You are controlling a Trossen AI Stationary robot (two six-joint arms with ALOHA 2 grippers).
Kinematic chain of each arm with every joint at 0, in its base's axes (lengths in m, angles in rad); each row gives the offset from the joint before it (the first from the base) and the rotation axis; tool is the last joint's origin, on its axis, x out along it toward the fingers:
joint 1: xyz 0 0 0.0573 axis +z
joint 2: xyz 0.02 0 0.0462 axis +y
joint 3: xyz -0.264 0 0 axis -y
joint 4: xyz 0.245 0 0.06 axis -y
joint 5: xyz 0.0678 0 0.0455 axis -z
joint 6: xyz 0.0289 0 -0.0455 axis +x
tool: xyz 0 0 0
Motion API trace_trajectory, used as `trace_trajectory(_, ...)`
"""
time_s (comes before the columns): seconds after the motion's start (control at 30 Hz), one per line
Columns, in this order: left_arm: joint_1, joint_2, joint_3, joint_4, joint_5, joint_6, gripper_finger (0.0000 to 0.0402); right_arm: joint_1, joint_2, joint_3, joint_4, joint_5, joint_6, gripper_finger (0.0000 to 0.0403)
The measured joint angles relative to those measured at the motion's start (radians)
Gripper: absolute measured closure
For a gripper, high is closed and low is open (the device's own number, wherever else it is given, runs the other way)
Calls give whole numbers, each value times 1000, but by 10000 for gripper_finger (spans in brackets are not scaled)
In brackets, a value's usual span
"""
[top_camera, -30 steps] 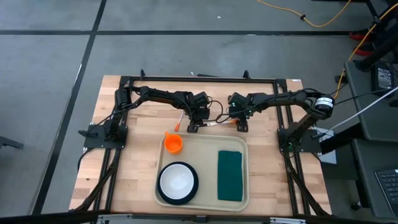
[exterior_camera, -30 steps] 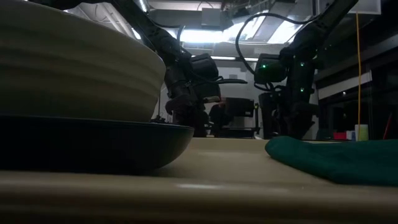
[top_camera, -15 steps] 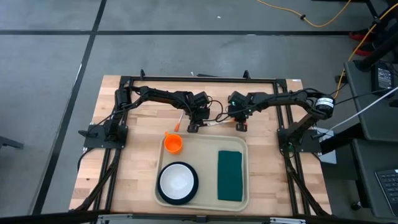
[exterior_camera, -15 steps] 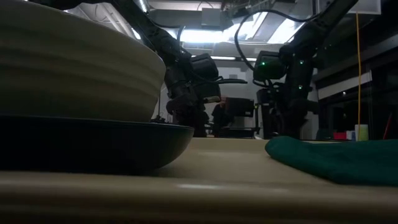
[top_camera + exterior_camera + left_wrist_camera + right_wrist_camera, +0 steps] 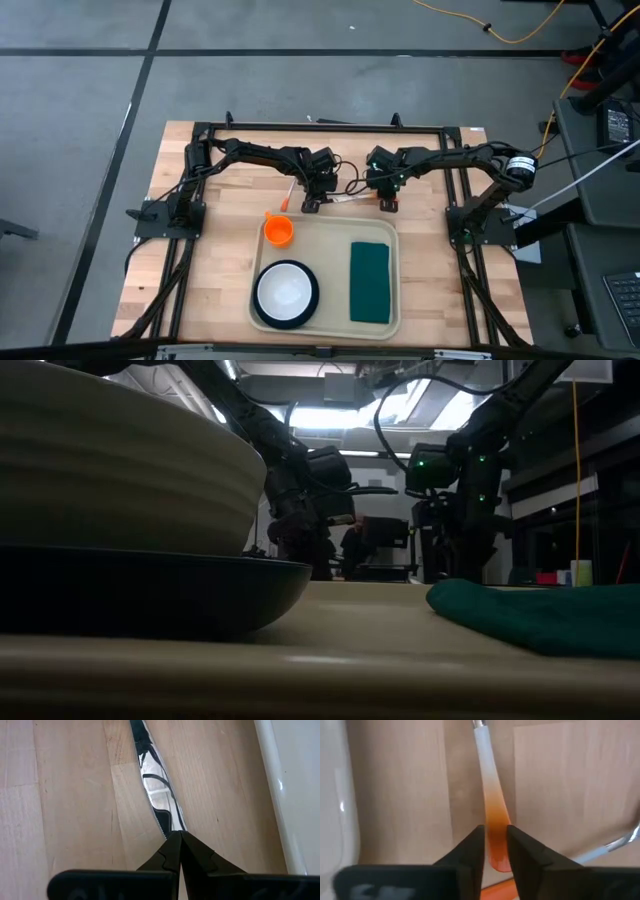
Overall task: Set up tray
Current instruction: Put the knife on the napkin
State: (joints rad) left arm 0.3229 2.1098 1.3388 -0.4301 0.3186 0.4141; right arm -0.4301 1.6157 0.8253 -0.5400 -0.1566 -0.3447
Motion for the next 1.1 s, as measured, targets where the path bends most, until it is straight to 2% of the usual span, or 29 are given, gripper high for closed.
trace_trajectory(0.13,0,0,-1,4,0,0,400,0,0,0,-3,-1,-2,268)
trace_trajectory(0.3,0,2,-1,16,-1,0,400,1,0,1,1,90,-42,210)
trace_trajectory(0.43,0,2,-1,16,-1,-1,400,1,0,1,-6,109,-51,187)
trace_trajectory(0.63,0,2,0,14,4,-1,400,0,0,1,-6,167,-57,191)
trace_trajectory(1.1,0,2,0,17,7,-12,400,0,80,10,-17,120,-113,249)
